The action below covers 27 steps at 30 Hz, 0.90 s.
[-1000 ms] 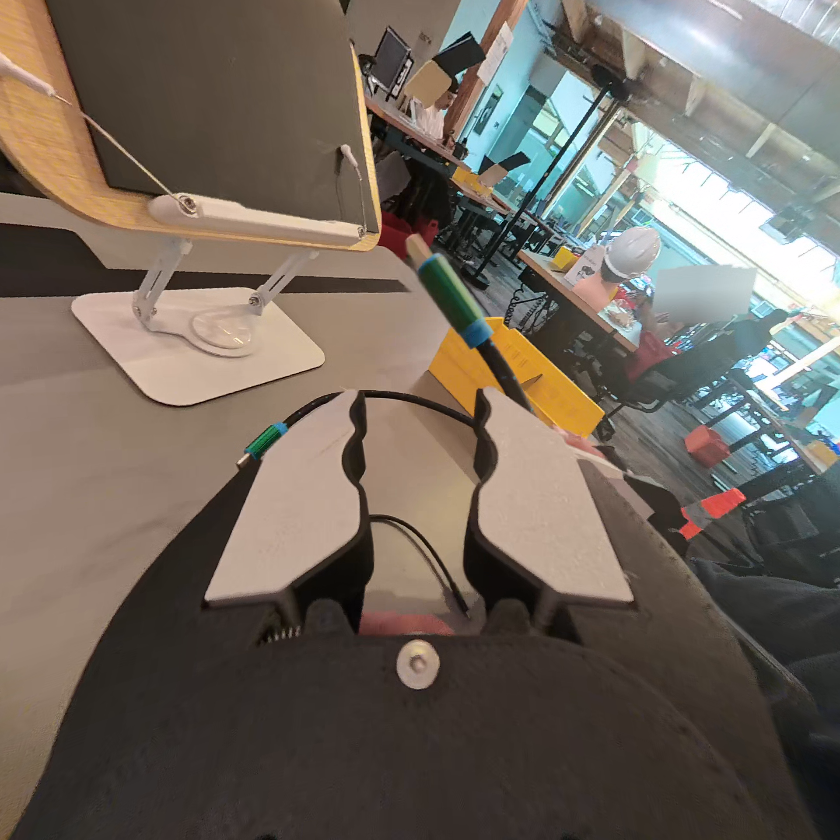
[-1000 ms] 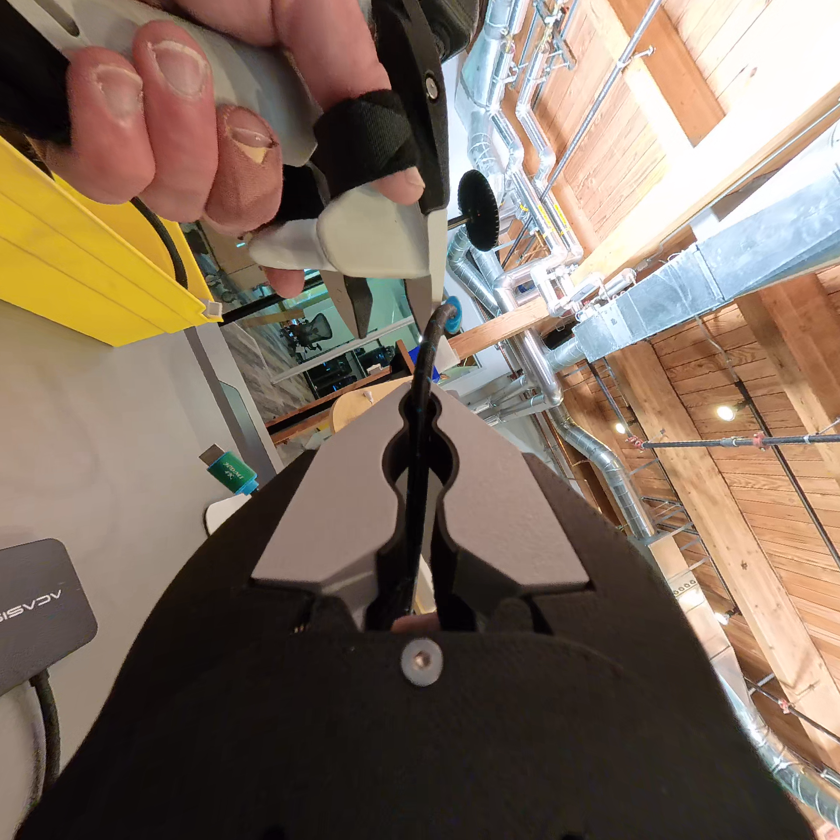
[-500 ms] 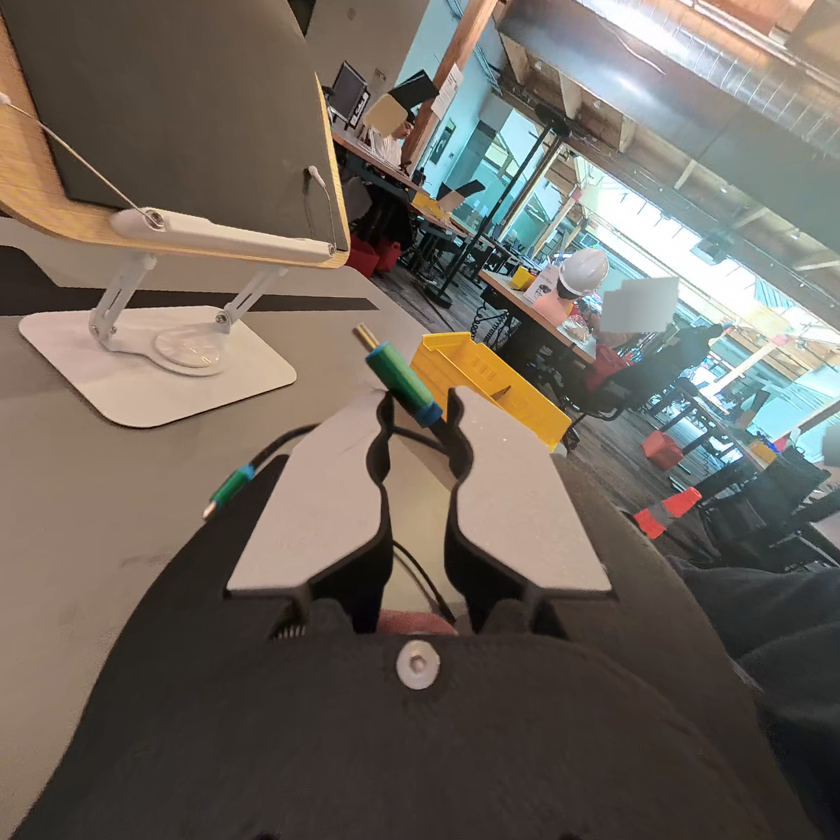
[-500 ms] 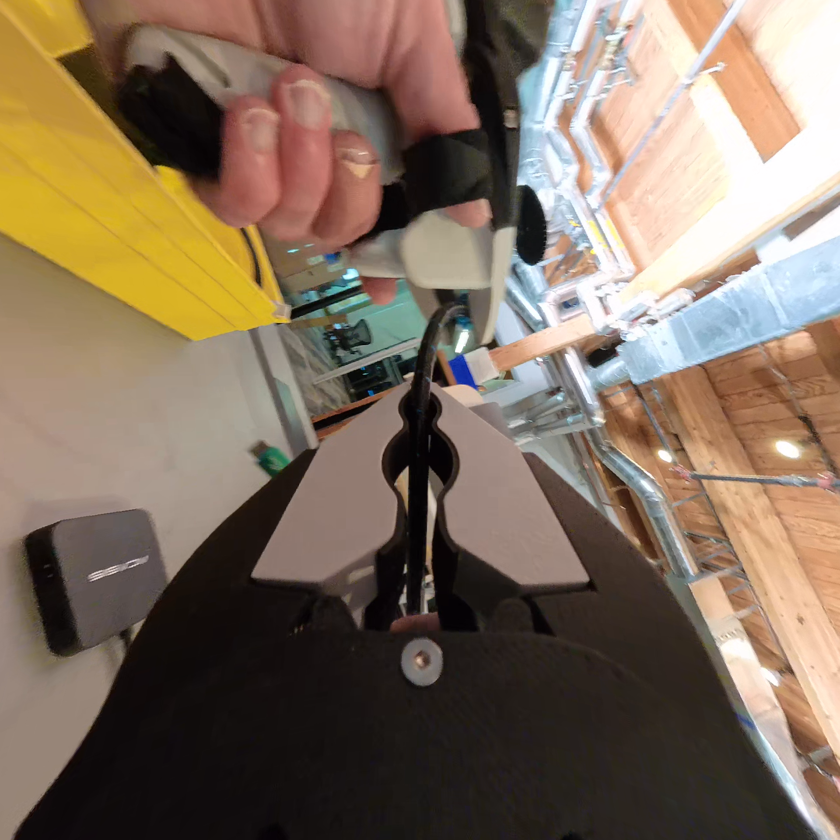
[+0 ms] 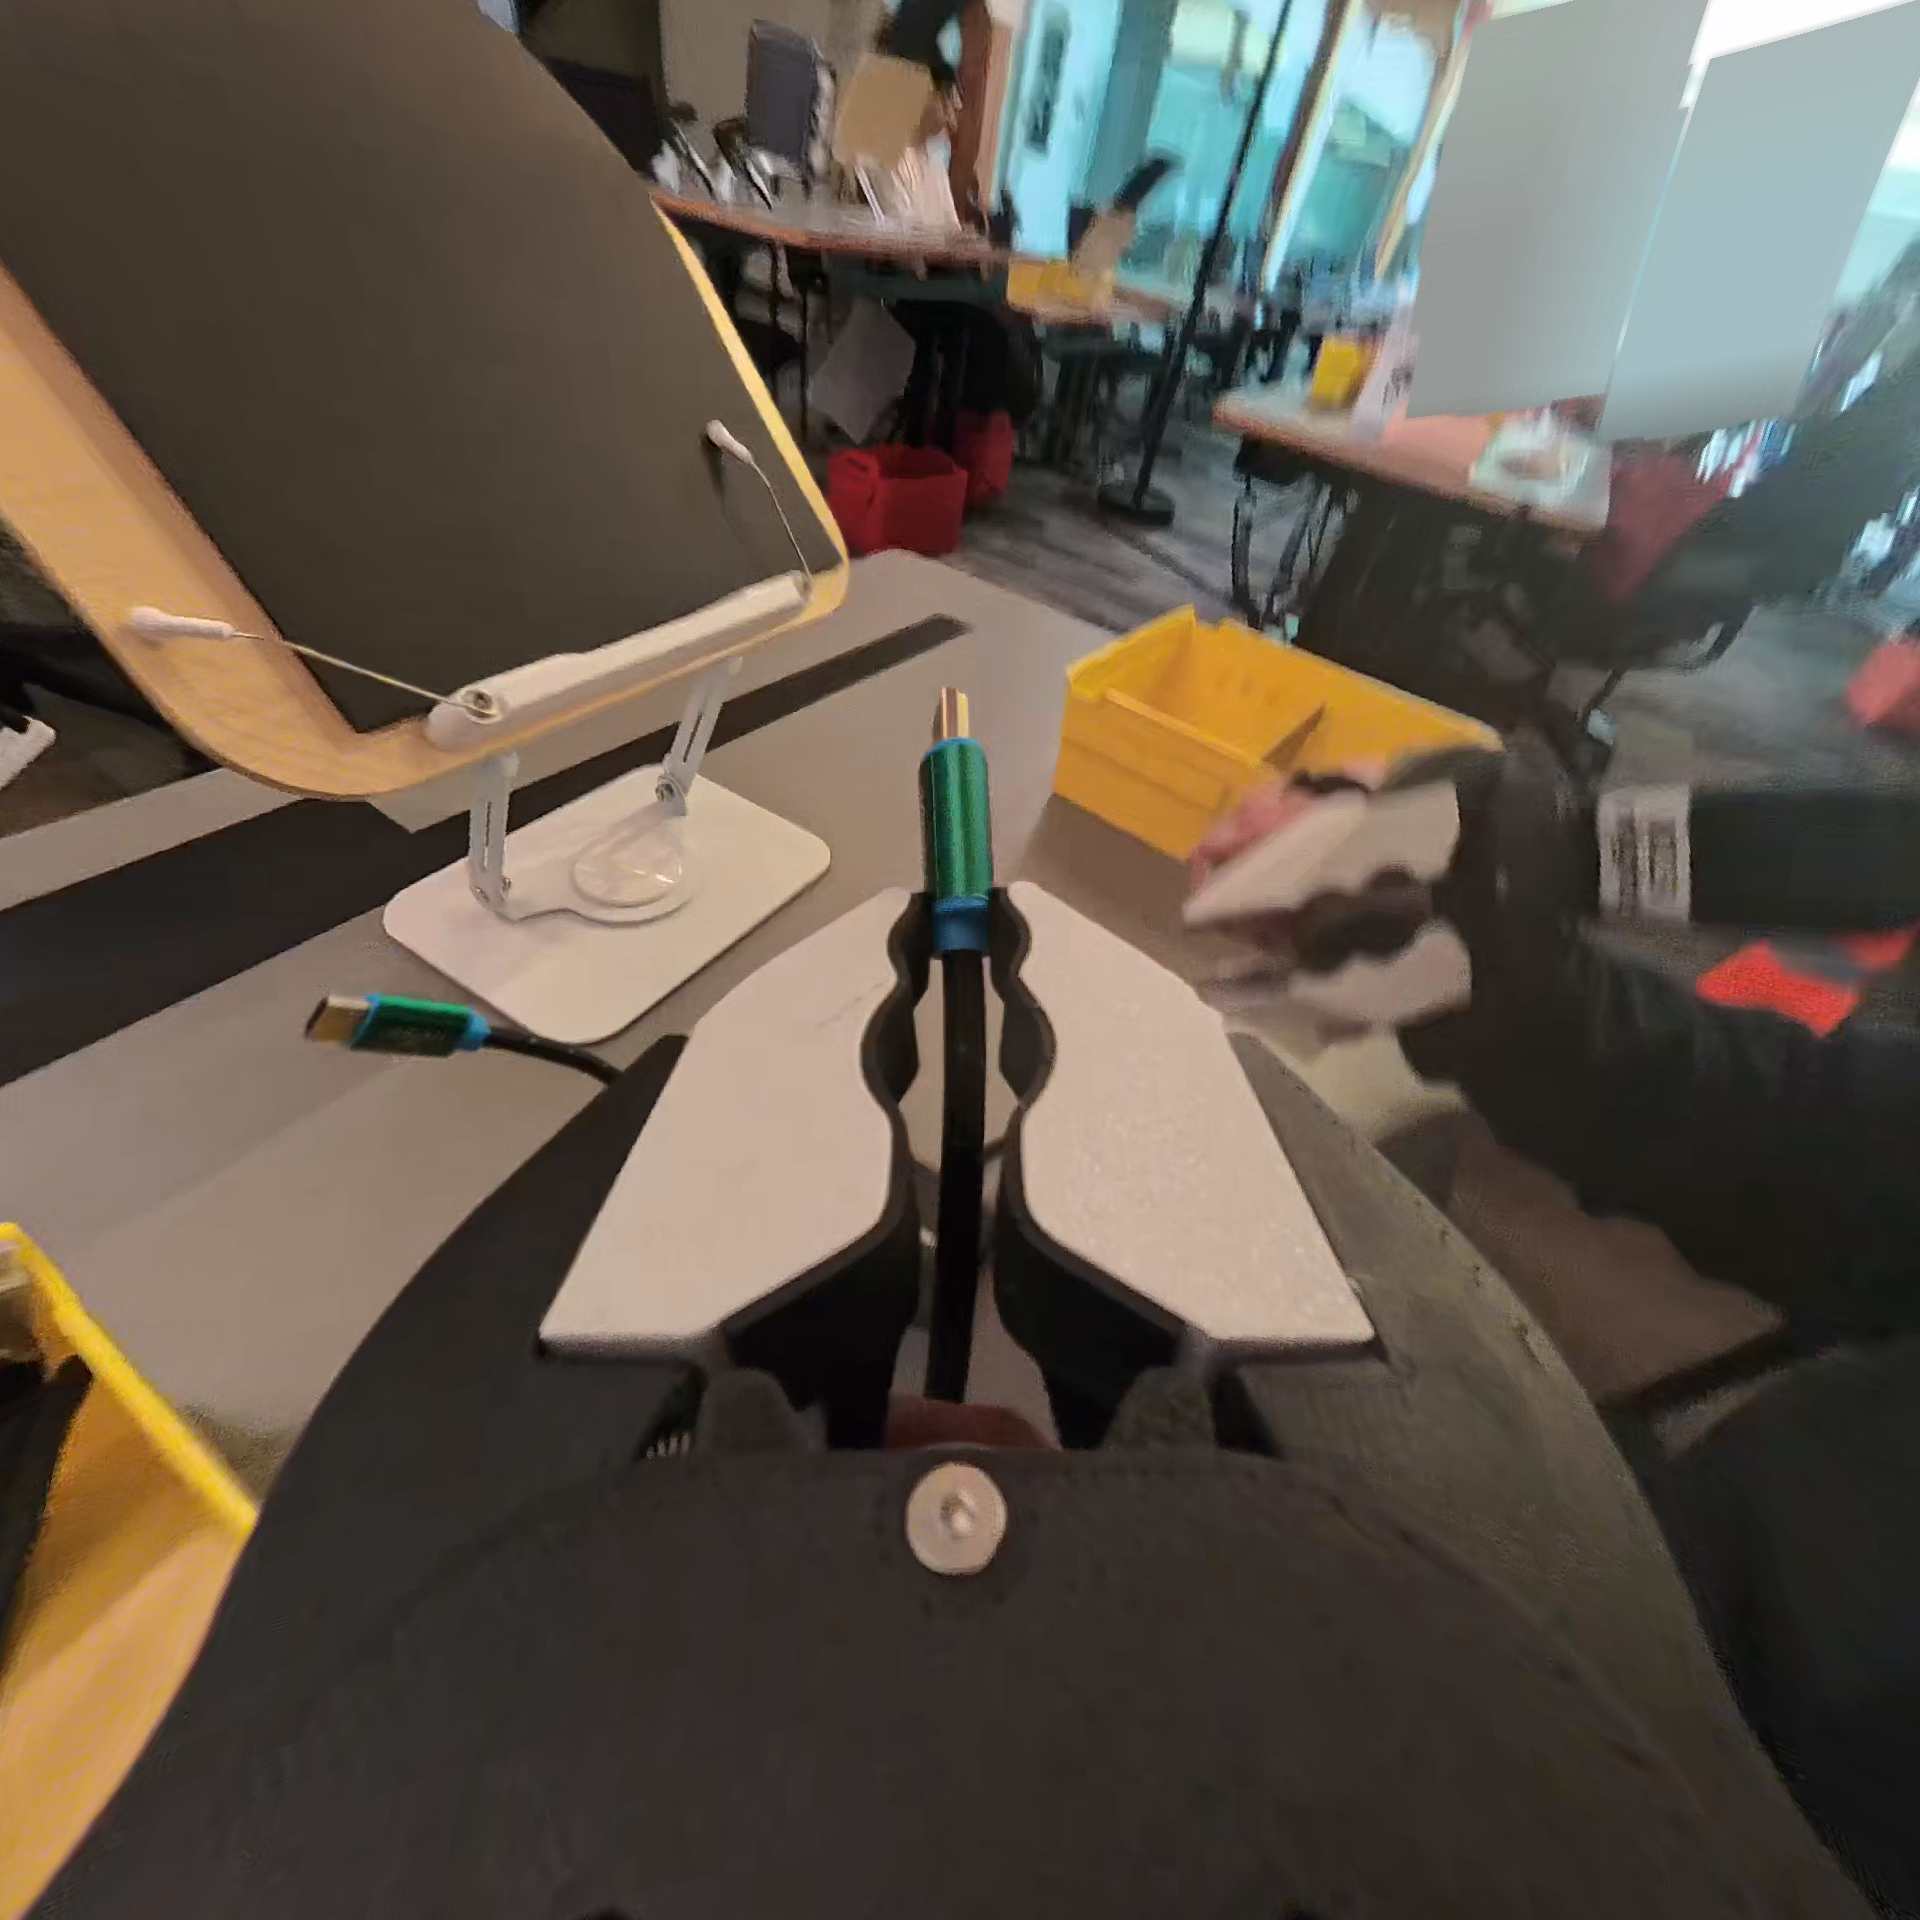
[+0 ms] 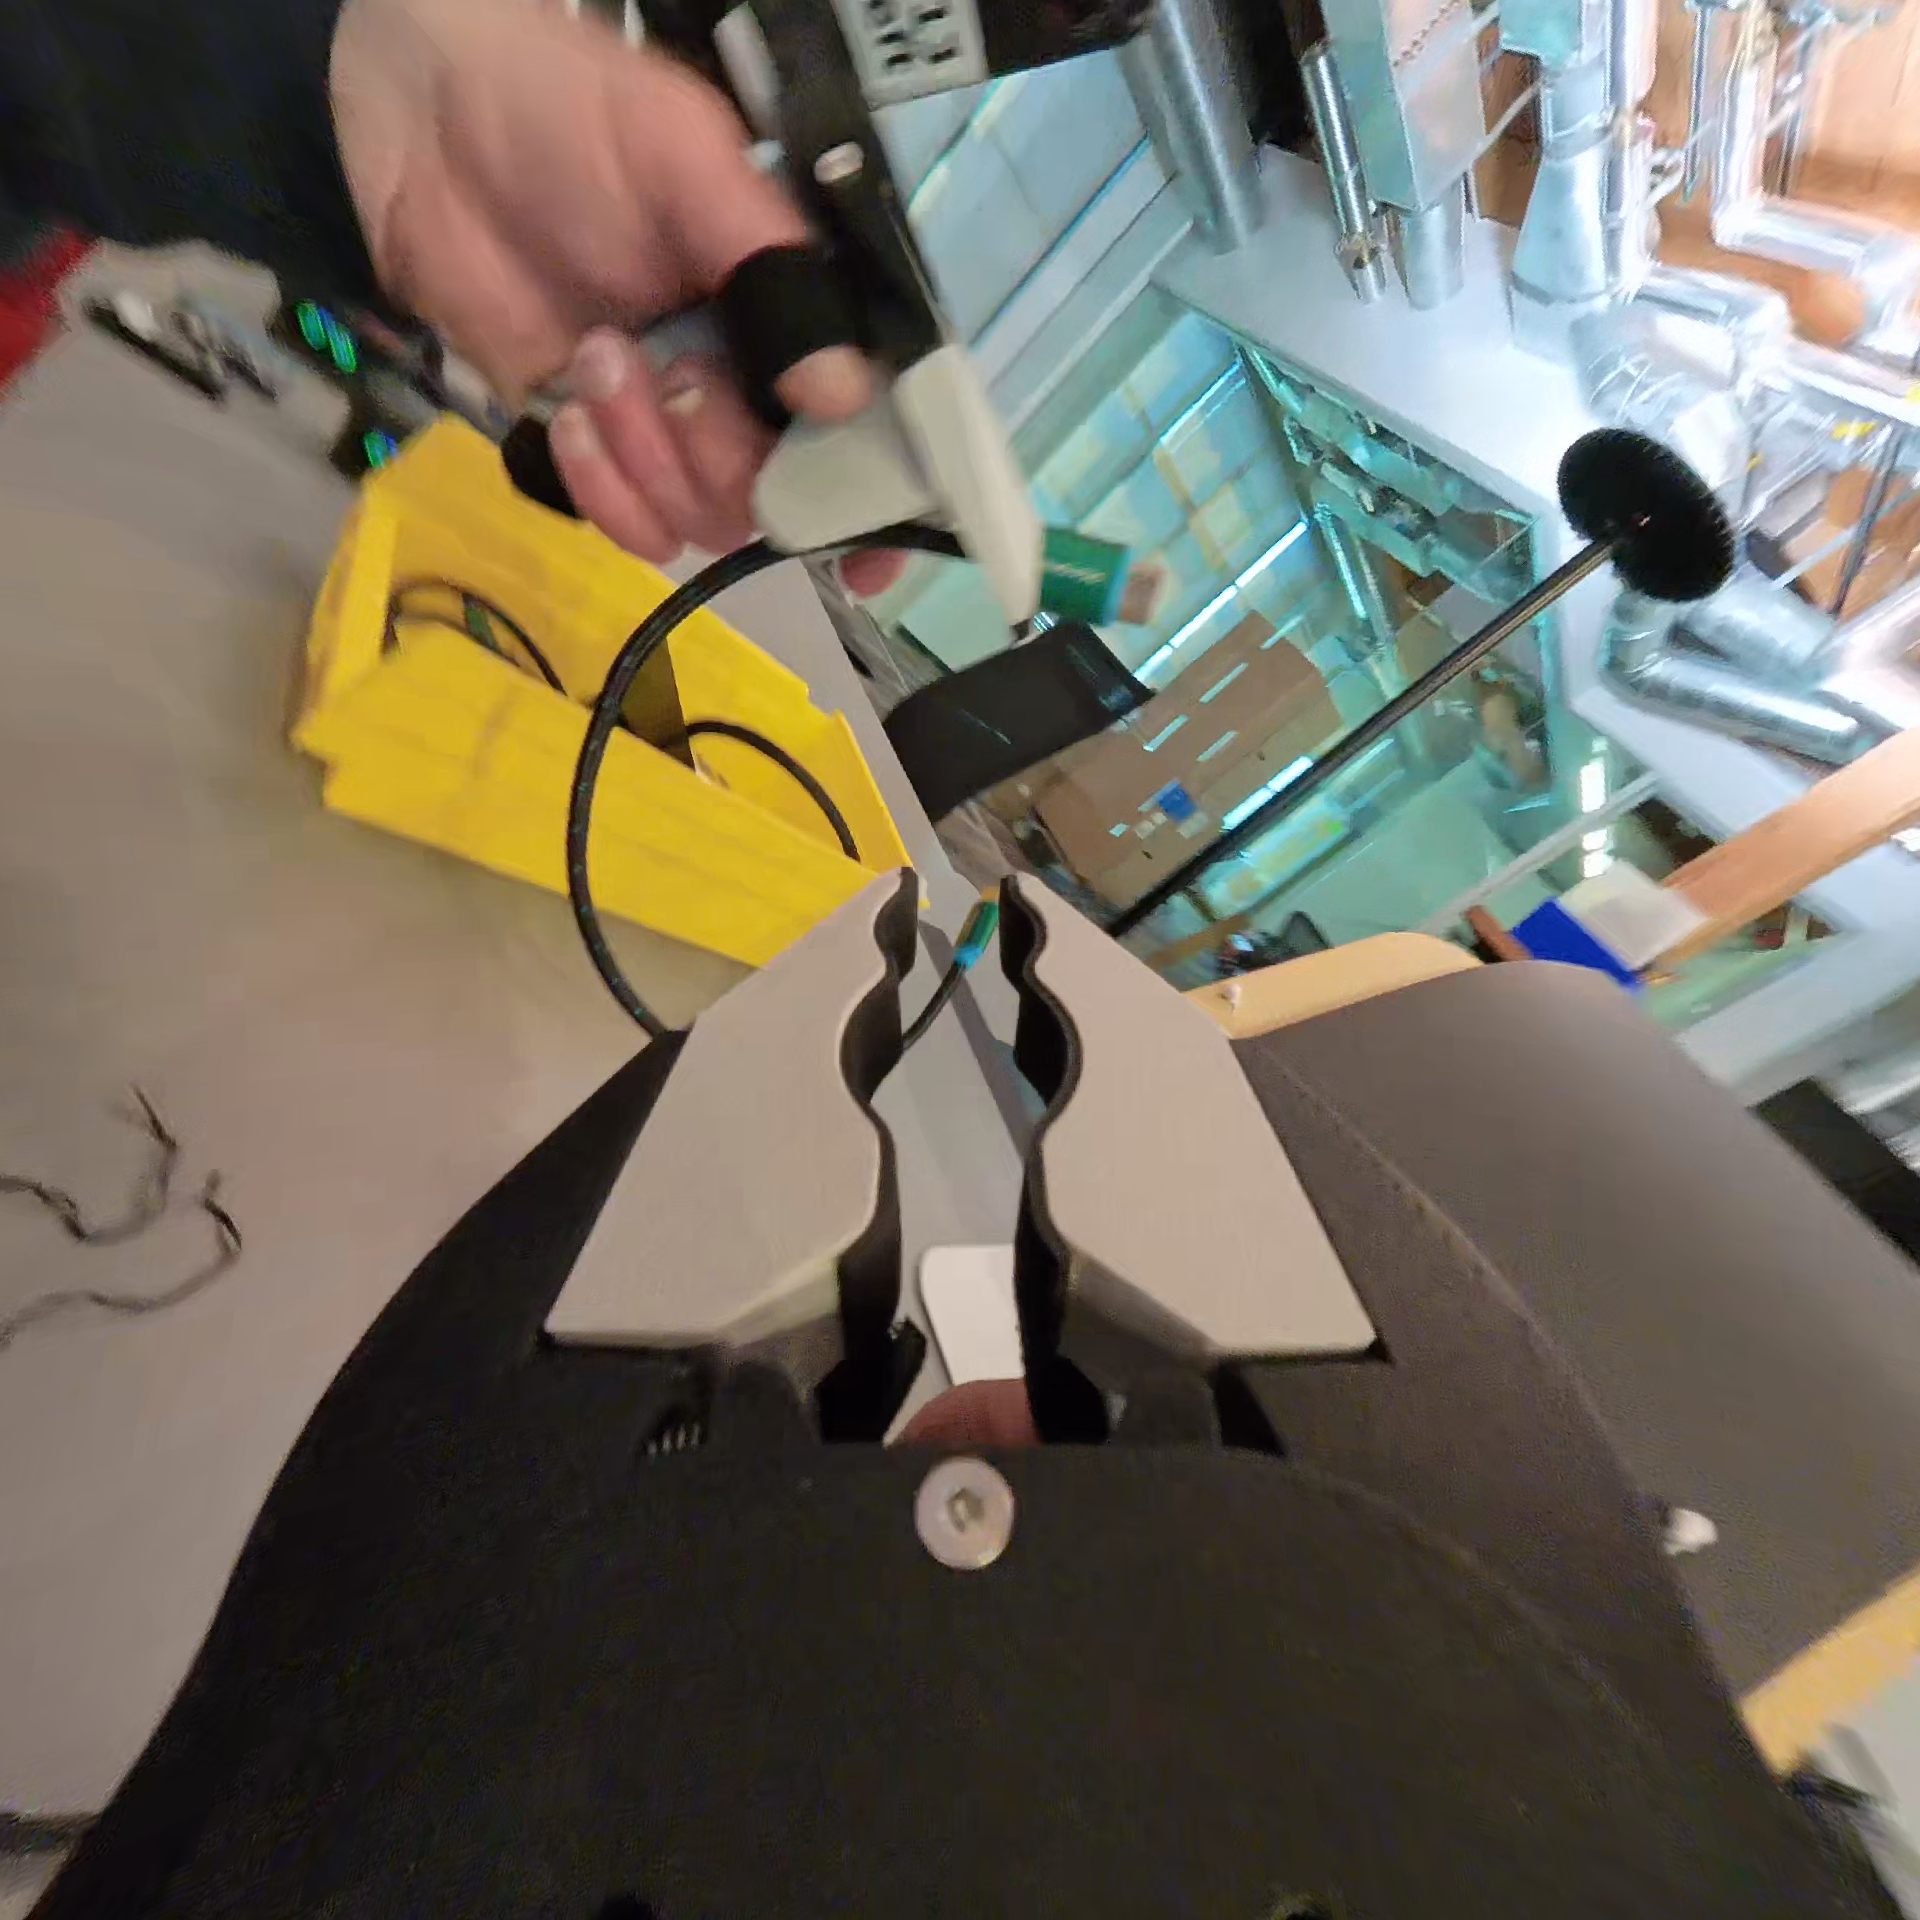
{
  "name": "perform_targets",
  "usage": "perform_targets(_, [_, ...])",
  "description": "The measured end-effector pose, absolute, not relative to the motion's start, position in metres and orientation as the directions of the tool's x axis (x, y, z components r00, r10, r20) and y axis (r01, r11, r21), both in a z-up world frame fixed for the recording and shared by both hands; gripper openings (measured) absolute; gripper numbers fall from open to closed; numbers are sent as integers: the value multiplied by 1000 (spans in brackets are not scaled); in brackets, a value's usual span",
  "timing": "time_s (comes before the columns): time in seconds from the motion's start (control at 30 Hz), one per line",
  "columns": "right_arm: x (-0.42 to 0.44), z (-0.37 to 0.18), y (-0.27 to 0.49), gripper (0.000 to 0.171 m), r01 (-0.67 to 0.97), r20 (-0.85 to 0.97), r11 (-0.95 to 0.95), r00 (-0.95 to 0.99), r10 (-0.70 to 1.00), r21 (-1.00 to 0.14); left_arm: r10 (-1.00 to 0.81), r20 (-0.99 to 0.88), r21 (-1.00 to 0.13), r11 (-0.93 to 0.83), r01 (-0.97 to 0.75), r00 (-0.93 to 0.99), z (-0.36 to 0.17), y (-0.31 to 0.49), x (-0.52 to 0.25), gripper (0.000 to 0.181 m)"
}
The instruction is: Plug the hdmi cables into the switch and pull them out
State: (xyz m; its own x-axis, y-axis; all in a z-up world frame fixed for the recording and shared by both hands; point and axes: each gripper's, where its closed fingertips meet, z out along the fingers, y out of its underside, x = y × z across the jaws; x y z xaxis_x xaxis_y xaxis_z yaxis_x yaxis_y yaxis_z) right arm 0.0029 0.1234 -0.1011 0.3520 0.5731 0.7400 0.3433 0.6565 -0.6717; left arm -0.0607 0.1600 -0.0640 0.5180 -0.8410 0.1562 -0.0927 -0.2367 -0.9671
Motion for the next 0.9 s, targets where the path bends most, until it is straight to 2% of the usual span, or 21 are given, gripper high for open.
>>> perform_targets(0.1, [1, -75, 127, 15, 206, 607, 576, 383, 696, -791, -864, 3, -947, -165, -277, 503, -72, 149, -57, 11])
perform_targets(0.17, [-10, -66, 126, 23, 144, 524, 508, 349, 777, -849, -883, -58, -916, -139, -376, 466, -81, 142, -53, 10])
perform_targets(0.37, [-40, -69, 120, 27, 41, 261, 258, 184, 948, -965, -928, -130, -849, -77, -523, 349, -111, 126, -42, 10])
perform_targets(0.4, [-42, -71, 119, 24, 37, 231, 228, 156, 960, -973, -933, -142, -839, -64, -540, 331, -114, 124, -41, 10])
perform_targets(0.47, [-45, -77, 111, 3, 35, 198, 196, 84, 977, -980, -935, -161, -825, -48, -563, 315, -118, 122, -40, 10])
perform_targets(0.5, [-46, -81, 108, 2, 40, 180, 178, 53, 982, -983, -941, -161, -822, -39, -567, 298, -119, 120, -39, 10])
perform_targets(0.57, [-46, -86, 105, 5, 59, 165, 164, 17, 986, -985, -948, -171, -807, -22, -590, 269, -123, 116, -40, 10])
perform_targets(0.73, [-43, -97, 100, 29, 141, 229, 230, -19, 973, -963, -960, -167, -784, -8, -620, 224, -131, 110, -40, 10])
perform_targets(0.8, [-39, -100, 108, 24, 178, 282, 274, 17, 959, -945, -968, -159, -788, 7, -615, 193, -130, 104, -38, 10])
perform_targets(0.9, [-40, -108, 101, 10, 203, 293, 293, -34, 956, -934, -969, -172, -779, 23, -626, 179, -130, 101, -37, 10])
